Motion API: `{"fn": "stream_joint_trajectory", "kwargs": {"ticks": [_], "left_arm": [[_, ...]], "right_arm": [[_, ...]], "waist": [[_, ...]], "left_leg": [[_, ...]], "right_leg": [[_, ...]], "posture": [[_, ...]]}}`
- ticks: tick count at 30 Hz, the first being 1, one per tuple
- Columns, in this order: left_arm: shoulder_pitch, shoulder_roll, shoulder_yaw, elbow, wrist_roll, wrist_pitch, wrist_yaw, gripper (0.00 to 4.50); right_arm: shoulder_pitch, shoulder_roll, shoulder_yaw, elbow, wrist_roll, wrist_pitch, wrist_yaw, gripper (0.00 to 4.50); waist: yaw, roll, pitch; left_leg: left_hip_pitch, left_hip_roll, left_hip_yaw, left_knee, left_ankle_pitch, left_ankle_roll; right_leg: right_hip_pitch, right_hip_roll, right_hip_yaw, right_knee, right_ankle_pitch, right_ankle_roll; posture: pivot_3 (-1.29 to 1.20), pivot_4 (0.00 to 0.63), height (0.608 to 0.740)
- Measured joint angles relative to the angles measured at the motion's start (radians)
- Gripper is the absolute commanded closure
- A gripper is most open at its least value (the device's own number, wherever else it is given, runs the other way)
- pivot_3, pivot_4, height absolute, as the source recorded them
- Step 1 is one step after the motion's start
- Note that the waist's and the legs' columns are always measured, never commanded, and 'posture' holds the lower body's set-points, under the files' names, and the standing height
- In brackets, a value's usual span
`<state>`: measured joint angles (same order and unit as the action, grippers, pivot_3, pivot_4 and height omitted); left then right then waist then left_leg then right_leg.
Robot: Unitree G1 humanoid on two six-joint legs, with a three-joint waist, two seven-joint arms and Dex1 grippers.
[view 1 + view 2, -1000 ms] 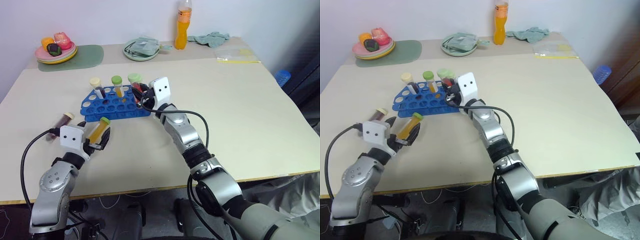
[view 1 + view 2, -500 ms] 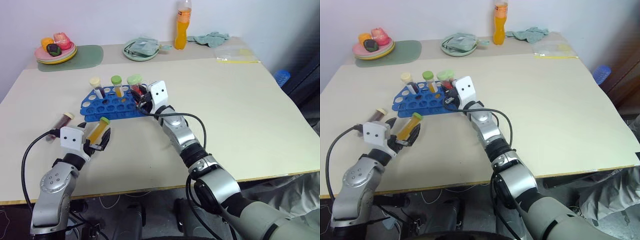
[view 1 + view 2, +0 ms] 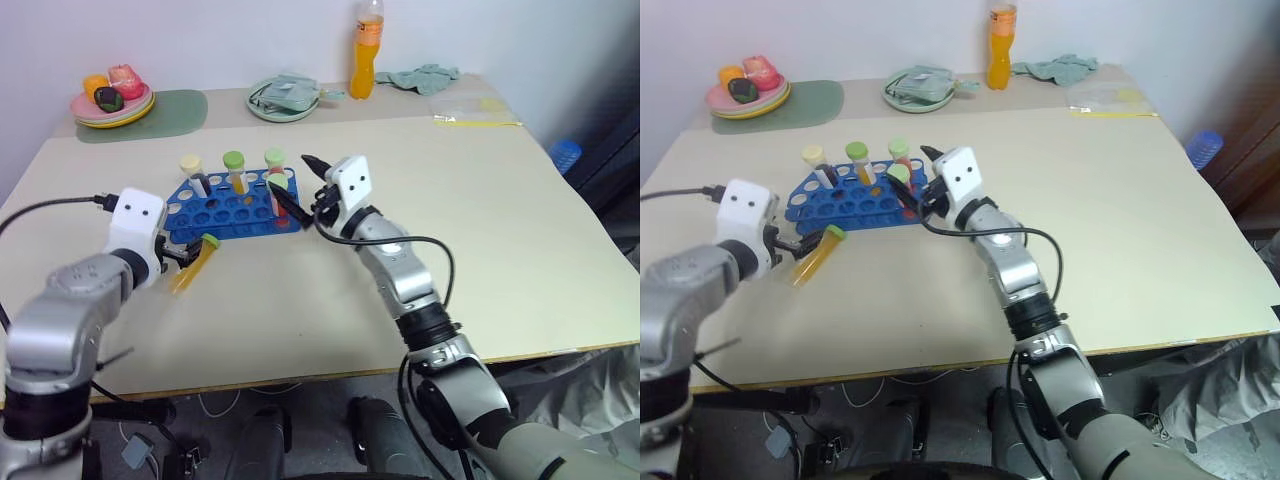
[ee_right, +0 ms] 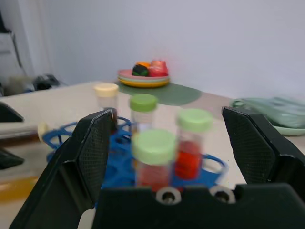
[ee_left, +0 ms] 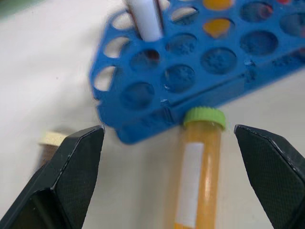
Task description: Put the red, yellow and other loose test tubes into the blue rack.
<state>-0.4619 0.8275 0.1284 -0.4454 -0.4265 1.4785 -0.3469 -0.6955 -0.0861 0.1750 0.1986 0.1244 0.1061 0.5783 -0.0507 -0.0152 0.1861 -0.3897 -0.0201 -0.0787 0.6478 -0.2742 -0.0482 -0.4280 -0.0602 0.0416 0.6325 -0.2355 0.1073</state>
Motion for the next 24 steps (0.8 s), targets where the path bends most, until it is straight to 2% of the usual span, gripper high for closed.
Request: {"fn": "stream_joint_trajectory", "kwargs": {"ticks": [3, 6, 10, 13, 18, 19, 22, 24], "left_arm": [[-0.135, 0.079, -0.139, 0.108, -0.067, 0.112, -0.087, 0.0], [-0.233, 0.115, -0.282, 0.229, -0.082, 0.124, -0.152, 0.0], [-0.293, 0.125, -0.41, 0.358, -0.053, 0.073, -0.195, 0.0], [-0.33, 0.116, -0.475, 0.459, -0.021, 0.009, -0.227, 0.89], [-0.364, 0.104, -0.509, 0.537, 0.006, -0.062, -0.272, 3.36], [-0.36, 0.115, -0.514, 0.534, 0.01, -0.075, -0.289, 3.71], [-0.285, 0.214, -0.509, 0.453, 0.0, -0.123, -0.375, 3.74], [-0.134, 0.289, -0.381, 0.345, -0.028, -0.238, -0.441, 3.74]], "right_arm": [[0.052, -0.102, 0.054, -0.134, 0.042, 0.071, 0.151, 0.46], [0.113, -0.193, 0.102, -0.264, 0.084, 0.135, 0.276, 0.46], [0.146, -0.216, 0.118, -0.346, 0.102, 0.188, 0.313, 0.46], [0.168, -0.217, 0.131, -0.383, 0.105, 0.212, 0.31, 0.38], [0.188, -0.214, 0.145, -0.414, 0.104, 0.24, 0.287, 0.38], [0.19, -0.214, 0.145, -0.42, 0.104, 0.245, 0.282, 0.38], [0.196, -0.217, 0.146, -0.436, 0.104, 0.255, 0.273, 0.38], [0.206, -0.223, 0.141, -0.44, 0.105, 0.26, 0.27, 0.38]], "waist": [[-0.009, 0.001, 0.0], [-0.013, 0.0, 0.001], [-0.018, 0.0, 0.001], [-0.012, 0.0, 0.0], [0.004, 0.0, 0.0], [0.004, 0.0, 0.0], [-0.001, 0.0, 0.001], [0.001, 0.0, 0.001]], "left_leg": [[0.0, 0.0, 0.001, -0.001, 0.0, 0.0], [0.0, 0.0, 0.001, 0.0, 0.0, 0.0], [0.0, 0.001, 0.002, 0.0, 0.0, 0.0], [0.0, 0.001, 0.002, 0.0, 0.0, -0.001], [0.0, 0.0, 0.003, 0.001, 0.0, -0.001], [0.0, 0.0, 0.003, 0.001, 0.0, -0.001], [-0.001, 0.001, 0.003, 0.0, 0.0, -0.001], [-0.002, 0.001, 0.003, 0.0, 0.0, -0.001]], "right_leg": [[0.0, 0.0, 0.0, 0.0, 0.0, 0.0], [0.0, 0.0, 0.0, 0.0, 0.0, 0.0], [-0.001, 0.0, 0.001, 0.0, 0.0, 0.0], [-0.001, 0.0, 0.001, 0.0, 0.0, 0.0], [0.0, -0.001, 0.001, 0.0, 0.0, 0.0], [-0.001, 0.0, 0.001, 0.0, 0.0, 0.0], [-0.002, 0.0, 0.002, 0.0, 0.0, 0.0], [-0.004, -0.001, 0.003, 0.0, 0.0, 0.0]], "posture": [[0.0, 0.15, 0.74], [0.0, 0.15, 0.74], [0.0, 0.15, 0.74], [0.0, 0.15, 0.74], [0.0, 0.15, 0.74], [0.0, 0.15, 0.74], [0.0, 0.15, 0.74], [0.0, 0.15, 0.74]]}}
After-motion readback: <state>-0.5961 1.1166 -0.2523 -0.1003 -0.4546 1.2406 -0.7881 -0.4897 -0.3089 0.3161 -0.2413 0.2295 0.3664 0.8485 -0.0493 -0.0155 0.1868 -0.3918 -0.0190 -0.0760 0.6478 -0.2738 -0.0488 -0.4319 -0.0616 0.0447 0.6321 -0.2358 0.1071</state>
